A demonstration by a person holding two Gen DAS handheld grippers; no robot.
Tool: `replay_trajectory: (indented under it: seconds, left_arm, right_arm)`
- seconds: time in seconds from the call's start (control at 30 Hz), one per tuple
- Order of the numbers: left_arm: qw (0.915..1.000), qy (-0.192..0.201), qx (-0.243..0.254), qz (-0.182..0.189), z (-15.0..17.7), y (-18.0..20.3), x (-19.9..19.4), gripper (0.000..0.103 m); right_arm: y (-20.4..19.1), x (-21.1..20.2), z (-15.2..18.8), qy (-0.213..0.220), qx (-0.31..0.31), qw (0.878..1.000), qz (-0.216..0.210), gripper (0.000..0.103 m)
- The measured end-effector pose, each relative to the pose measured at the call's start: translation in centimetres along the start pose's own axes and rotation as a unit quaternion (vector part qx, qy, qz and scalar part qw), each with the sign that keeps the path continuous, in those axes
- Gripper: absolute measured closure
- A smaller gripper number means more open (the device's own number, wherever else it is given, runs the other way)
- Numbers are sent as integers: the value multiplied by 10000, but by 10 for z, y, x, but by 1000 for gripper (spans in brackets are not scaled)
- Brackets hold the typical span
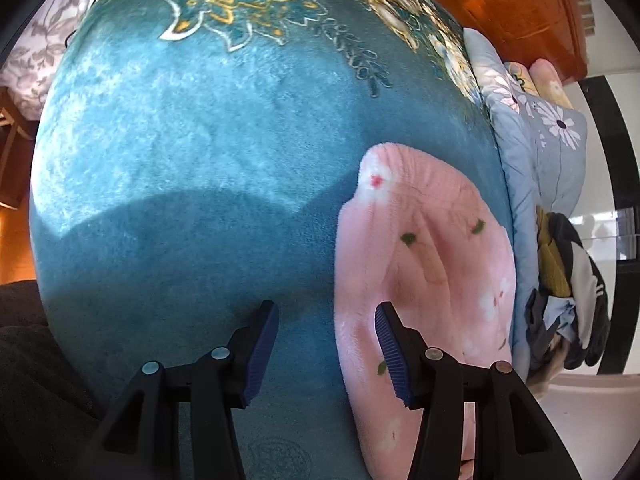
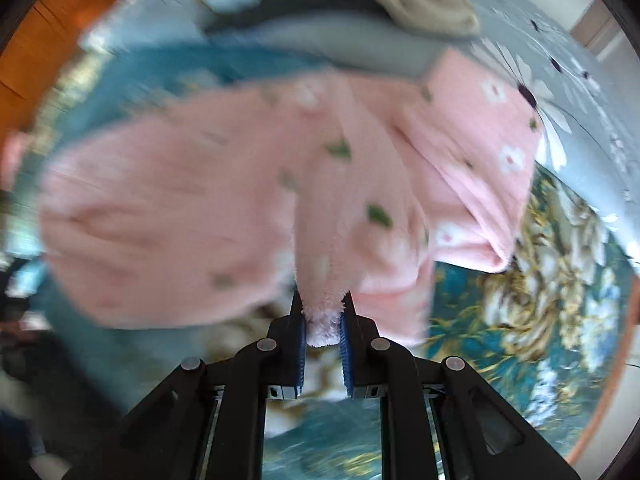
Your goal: Fold clothes
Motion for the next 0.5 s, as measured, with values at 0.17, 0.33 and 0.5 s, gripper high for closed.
replay_trajectory:
  seconds: [0.17,0.33,0.5]
  left_arm:
    - [9994,100,-269,176,-10,-9,-11,48]
    - [9973,163,-579,417,-19,-23,-19,45]
    - [9969,168,-580,511,-17,-29,-27,45]
  right_arm:
    - [-27,-88,-8,806,116,9891,-1227,88]
    - [15,-128,5,1021,341,9821,-1544,88]
    - [114,-120,49,482,1185,9906,-484,88]
Point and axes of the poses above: each gripper's, at about its wrist camera, not at the fingertips, and x roughly the way its jaws point, y to its right, z to its underside, the point moved 4 cm from there along x, roughly the way its jaws point, and after that the axes turned 5 degrees about -x, right-handed, at the moved point
